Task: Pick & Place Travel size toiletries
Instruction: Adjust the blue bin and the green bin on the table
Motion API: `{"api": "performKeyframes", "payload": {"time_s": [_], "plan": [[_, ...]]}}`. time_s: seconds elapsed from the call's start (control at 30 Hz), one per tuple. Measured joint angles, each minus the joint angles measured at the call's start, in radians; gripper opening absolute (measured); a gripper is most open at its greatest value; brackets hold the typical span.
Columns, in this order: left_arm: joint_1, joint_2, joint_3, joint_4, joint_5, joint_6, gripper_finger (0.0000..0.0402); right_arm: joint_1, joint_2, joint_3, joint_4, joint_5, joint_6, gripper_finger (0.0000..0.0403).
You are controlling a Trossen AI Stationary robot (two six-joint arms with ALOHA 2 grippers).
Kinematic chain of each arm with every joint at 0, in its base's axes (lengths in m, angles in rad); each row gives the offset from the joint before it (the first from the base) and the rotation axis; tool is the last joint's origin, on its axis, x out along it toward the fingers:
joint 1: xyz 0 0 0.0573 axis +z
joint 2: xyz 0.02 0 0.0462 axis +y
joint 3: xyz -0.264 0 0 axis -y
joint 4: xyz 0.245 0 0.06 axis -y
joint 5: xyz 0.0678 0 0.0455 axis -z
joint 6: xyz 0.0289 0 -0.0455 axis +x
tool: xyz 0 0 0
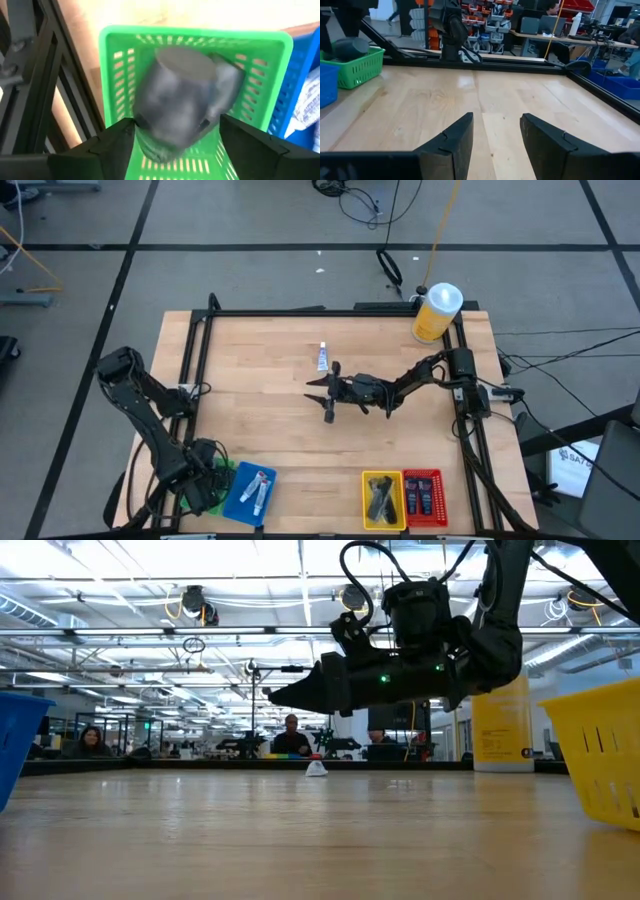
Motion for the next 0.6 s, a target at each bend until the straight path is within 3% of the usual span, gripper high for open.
{"api": "performKeyframes", "payload": {"time_s": [0.3, 0.47, 0.6], "plan": [[0.037, -0.019, 0.013, 0.017, 0.006, 0.056, 0.0298, 0.002, 0.000, 0.000, 0.000, 0.000, 0.000, 0.0155], [0.057, -0.018, 0.013, 0.024, -0.105, 0.143, 0.0266, 0.004, 0.000, 0.000, 0.000, 0.000, 0.000, 0.0155], [0.074, -0.017, 0.013, 0.023, -0.106, 0.106, 0.0227, 0.006, 0.000, 0.000, 0.000, 0.000, 0.000, 0.0155]]}}
